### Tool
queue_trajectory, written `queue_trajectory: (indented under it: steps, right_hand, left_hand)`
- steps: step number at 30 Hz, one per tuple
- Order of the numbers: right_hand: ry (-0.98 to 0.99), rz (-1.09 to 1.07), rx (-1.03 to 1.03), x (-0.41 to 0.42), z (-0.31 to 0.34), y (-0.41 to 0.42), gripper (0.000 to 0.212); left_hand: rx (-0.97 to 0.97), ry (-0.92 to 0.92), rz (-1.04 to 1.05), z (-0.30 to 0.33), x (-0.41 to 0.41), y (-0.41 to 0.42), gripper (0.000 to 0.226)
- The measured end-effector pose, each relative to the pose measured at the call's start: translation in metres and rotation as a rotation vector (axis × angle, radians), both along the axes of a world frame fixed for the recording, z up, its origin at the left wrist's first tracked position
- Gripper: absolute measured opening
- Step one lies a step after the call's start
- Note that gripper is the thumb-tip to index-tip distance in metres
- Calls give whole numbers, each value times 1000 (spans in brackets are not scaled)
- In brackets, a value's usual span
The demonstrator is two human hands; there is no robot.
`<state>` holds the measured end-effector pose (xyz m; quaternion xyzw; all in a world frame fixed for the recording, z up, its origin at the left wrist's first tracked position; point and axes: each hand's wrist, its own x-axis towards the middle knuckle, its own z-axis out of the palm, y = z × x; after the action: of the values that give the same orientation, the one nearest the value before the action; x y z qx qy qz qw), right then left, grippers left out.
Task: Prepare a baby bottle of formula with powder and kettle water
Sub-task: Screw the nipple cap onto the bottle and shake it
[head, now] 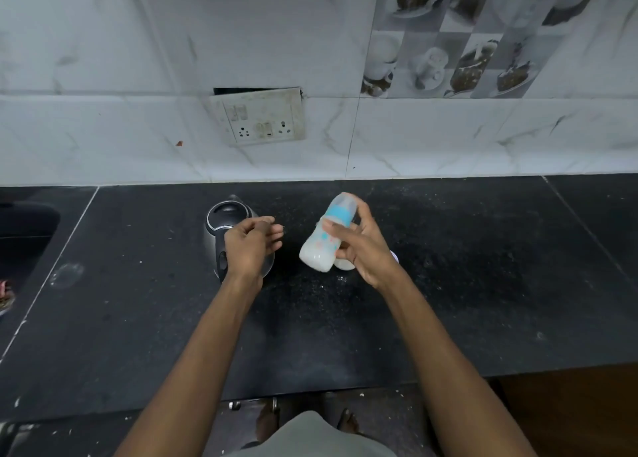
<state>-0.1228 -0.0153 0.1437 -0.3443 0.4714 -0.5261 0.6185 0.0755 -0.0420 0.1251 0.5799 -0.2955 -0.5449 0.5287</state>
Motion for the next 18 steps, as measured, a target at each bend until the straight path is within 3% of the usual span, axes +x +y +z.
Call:
queue_trajectory:
  steps: [2, 4, 8, 10, 12, 14, 18]
  right_hand:
    - [88, -2, -37, 2, 0, 2, 71]
    - [25, -118, -56, 2, -2, -1, 69]
    - [84, 13, -77, 6, 4, 0, 72]
    - [-78, -97, -43, 8, 5, -1, 60]
    - [-365, -237, 108, 7, 7, -8, 45]
    - [-623, -288, 259, 4, 3, -14, 46]
    - [-749, -358, 401, 1, -8, -11, 37]
  left_hand:
    - [5, 0, -3, -1, 0, -1, 15]
    - [2, 5, -4, -2, -2, -1, 15]
    - [2, 11, -19, -1, -6, 2, 14]
    - [2, 23, -16, 0, -5, 0, 15]
    - [-7, 21, -11, -1, -3, -1, 15]
    - [-8, 13, -3, -2, 1, -2, 15]
    - [-8, 14, 16, -4, 3, -3, 15]
